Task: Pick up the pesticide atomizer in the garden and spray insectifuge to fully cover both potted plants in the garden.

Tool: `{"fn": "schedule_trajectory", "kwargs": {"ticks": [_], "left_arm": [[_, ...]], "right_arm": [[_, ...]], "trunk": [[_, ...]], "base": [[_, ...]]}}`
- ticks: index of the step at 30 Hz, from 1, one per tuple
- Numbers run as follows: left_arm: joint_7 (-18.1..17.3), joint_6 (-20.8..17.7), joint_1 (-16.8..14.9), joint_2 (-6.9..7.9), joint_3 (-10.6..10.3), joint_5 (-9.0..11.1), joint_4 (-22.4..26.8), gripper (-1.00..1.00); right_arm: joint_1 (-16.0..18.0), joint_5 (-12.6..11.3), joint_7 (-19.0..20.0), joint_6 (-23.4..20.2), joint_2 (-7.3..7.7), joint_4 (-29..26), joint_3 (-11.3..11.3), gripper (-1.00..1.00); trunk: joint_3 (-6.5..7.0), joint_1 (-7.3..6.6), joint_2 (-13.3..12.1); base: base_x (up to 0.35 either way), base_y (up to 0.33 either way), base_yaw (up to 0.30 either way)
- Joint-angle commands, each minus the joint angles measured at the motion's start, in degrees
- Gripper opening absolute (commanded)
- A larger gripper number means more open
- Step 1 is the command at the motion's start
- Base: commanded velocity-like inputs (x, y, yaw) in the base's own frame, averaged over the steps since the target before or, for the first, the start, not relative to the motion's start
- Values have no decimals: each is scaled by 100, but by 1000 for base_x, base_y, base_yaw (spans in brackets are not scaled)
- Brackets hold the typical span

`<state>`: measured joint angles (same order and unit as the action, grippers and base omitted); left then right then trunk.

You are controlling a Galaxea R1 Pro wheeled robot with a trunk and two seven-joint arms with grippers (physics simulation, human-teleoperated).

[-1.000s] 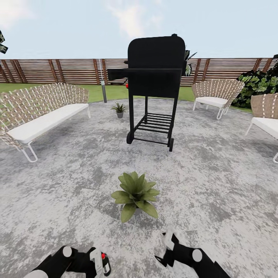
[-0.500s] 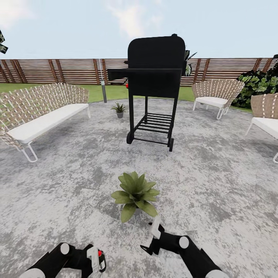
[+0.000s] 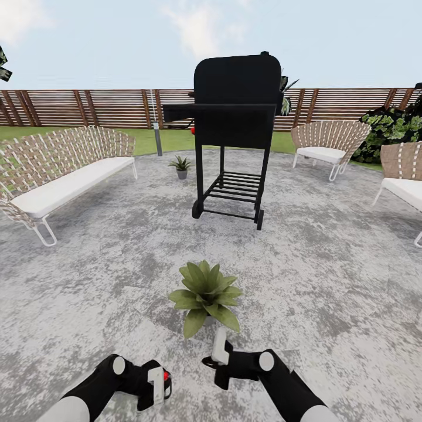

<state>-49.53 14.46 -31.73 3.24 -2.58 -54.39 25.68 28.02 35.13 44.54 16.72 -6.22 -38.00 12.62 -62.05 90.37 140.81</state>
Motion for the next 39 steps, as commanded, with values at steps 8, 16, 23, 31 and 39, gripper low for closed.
{"fn": "schedule_trajectory", "kwargs": {"ticks": [8, 16, 23, 31, 39], "left_arm": [[-4, 13, -64, -226, -35, -36, 97, -100], [-4, -3, -78, -423, -32, -34, 213, -100], [-4, 4, -79, -559, -32, -28, 218, -100], [-34, 31, -79, -634, -32, -12, 213, -100], [-64, 48, -79, -635, -27, 36, 205, -100]], "right_arm": [[2, 56, 2, 33, -30, -1, -5, -100], [2, 56, 2, 33, -37, -5, -5, -100], [2, 56, 2, 33, -37, -14, -5, -100], [2, 56, 2, 33, -37, -14, -5, -100], [2, 56, 2, 33, -37, -6, -5, -100]], "trunk": [[-5, -1, 2], [-5, -1, 2], [-5, -1, 2], [-5, -1, 2], [-5, -1, 2]], "base": [[0, 0, 0], [0, 0, 0], [0, 0, 0], [0, 0, 0], [0, 0, 0]]}}
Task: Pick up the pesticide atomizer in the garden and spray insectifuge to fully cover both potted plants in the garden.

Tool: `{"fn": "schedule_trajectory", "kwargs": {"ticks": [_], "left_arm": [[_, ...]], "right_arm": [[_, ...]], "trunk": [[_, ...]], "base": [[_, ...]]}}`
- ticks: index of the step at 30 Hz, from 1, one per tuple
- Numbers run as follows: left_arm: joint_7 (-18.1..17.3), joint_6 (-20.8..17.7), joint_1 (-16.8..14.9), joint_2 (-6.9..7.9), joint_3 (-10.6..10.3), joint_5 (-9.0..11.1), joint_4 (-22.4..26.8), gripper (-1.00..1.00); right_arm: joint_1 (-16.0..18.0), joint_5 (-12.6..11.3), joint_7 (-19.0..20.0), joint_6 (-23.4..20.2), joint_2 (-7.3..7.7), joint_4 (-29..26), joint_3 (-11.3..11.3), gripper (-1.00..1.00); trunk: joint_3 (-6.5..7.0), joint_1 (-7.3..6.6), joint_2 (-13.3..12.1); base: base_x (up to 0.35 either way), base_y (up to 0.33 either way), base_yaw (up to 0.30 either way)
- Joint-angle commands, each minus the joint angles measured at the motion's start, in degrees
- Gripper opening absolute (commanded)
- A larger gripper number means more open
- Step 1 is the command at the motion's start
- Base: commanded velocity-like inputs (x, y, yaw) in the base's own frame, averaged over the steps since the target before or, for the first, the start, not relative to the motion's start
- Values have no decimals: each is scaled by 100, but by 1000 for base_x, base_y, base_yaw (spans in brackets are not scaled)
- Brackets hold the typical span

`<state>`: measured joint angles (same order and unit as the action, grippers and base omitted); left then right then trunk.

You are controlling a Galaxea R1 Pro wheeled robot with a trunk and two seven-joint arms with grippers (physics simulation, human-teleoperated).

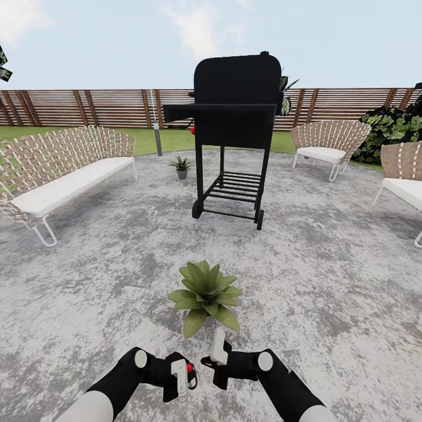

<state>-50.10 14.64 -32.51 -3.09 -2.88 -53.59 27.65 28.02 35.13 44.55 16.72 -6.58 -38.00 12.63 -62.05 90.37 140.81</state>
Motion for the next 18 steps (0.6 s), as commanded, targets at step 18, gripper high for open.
{"fn": "schedule_trajectory", "kwargs": {"ticks": [18], "left_arm": [[-17, 171, -1, -39, 32, -2, -58, -100]], "right_arm": [[2, 55, 0, 40, -2, -2, -7, -100]], "trunk": [[-5, -1, 2]], "base": [[0, 0, 0]]}}
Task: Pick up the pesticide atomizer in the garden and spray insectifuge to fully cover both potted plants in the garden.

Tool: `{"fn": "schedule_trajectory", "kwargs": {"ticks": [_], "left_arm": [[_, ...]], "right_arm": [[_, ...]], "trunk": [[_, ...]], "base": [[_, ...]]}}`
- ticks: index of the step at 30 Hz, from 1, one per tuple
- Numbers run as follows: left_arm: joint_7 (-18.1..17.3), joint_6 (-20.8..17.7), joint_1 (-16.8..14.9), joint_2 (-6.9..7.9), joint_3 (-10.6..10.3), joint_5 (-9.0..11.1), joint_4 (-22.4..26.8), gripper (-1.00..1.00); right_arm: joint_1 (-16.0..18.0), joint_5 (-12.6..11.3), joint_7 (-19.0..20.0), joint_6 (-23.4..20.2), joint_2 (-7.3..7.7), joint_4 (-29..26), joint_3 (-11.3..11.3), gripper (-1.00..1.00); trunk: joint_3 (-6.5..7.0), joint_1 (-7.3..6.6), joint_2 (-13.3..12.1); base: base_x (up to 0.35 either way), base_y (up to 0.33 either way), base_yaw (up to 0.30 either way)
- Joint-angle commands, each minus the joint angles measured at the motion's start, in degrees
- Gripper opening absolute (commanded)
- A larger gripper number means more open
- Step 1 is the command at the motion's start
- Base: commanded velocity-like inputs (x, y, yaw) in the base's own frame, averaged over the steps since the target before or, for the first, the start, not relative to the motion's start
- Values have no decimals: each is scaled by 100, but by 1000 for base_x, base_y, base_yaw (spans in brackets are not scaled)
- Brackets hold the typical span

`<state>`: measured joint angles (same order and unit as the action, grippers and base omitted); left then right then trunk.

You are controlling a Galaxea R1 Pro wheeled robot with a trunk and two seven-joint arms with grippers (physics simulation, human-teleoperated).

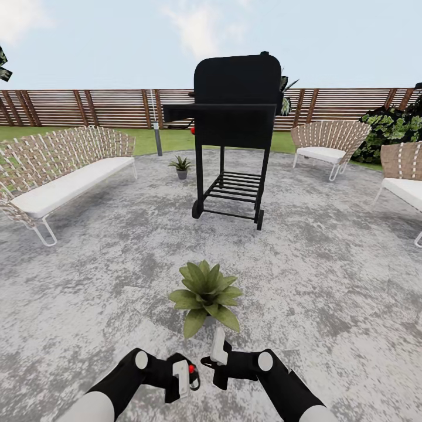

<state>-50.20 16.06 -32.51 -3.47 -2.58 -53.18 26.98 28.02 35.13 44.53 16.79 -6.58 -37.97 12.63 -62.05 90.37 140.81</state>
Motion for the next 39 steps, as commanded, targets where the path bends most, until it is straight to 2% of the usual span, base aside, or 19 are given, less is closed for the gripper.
{"fn": "schedule_trajectory", "kwargs": {"ticks": [1, 4, 9, 11, 39], "left_arm": [[-7, 62, -1, -16, 7, -44, 0, -100], [-7, 89, -1, -40, 11, 0, -12, -100], [-7, 121, -1, -47, 12, 261, -25, -100], [-7, 121, -1, -48, 8, 289, -26, -100], [-7, 132, -1, -48, 29, 329, -26, -100]], "right_arm": [[2, 55, 2, 33, -2, -3, -7, -100], [2, 55, -2, 35, -2, 1, -7, -100], [2, 63, -5, 35, -2, 15, -7, -100], [2, 63, -6, 35, -2, 17, -7, -100], [2, 64, -6, 35, -2, 18, -7, -100]], "trunk": [[-5, -1, 2], [-5, -1, 2], [-5, -1, 2], [-5, -1, 2], [-5, -1, 2]], "base": [[0, 0, 0], [0, 0, 0], [0, 0, 0], [0, 0, 0], [0, 0, 0]]}}
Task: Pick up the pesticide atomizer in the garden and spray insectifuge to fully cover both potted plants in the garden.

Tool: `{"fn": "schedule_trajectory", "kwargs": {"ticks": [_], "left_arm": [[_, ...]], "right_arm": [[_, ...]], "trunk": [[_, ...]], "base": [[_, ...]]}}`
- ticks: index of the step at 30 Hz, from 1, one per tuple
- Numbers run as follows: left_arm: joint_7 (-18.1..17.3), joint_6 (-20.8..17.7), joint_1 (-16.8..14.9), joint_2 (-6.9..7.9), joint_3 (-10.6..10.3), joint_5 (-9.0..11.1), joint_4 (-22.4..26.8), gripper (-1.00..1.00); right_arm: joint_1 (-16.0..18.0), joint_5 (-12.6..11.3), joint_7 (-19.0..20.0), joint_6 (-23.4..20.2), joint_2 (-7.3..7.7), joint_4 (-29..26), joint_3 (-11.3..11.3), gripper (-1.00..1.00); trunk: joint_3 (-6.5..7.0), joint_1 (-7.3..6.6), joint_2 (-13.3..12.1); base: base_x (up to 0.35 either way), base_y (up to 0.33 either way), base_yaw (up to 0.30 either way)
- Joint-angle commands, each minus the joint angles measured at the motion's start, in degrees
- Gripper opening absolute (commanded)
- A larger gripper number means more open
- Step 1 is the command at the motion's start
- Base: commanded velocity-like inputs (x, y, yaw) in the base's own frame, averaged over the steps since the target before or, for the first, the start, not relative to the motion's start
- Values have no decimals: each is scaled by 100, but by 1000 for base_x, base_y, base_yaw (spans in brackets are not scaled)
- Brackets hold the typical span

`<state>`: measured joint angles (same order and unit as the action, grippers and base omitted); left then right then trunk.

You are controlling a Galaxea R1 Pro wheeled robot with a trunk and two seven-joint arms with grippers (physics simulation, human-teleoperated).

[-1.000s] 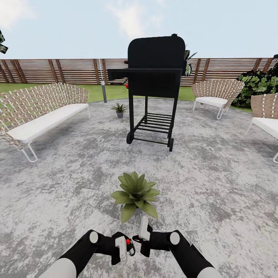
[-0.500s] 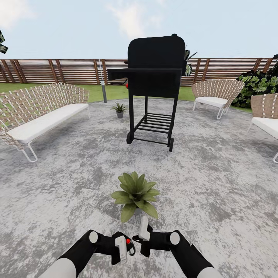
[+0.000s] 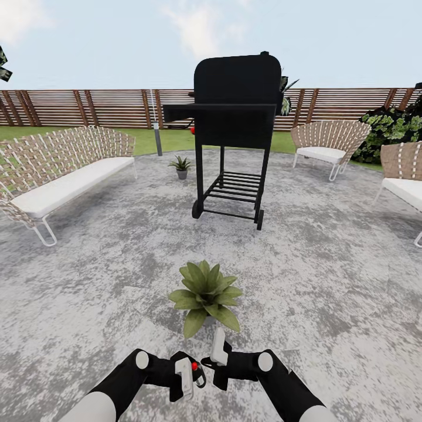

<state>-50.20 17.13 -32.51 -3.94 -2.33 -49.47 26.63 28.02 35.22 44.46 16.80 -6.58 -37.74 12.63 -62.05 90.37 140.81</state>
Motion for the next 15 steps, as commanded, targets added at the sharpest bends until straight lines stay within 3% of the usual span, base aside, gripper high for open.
{"fn": "schedule_trajectory", "kwargs": {"ticks": [1, 5, 10, 15], "left_arm": [[-7, 26, -1, -1, 4, -39, 7, -100], [-7, 28, -1, -5, 4, -36, 9, -100], [-7, 28, -1, -10, -2, 164, 7, -100], [-7, 28, -1, -10, -11, 205, 7, -100]], "right_arm": [[2, 55, 1, 33, -2, -5, -7, -100], [2, 55, 1, 33, -2, -5, -9, -100], [2, 56, 1, 33, -2, 1, -7, -100], [2, 57, 1, 33, 1, 3, -8, -100]], "trunk": [[-5, -1, 2], [-5, -1, 2], [-5, -1, 2], [-5, -1, 2]], "base": [[0, 0, 0], [0, 0, 0], [0, 0, 0], [0, 0, 0]]}}
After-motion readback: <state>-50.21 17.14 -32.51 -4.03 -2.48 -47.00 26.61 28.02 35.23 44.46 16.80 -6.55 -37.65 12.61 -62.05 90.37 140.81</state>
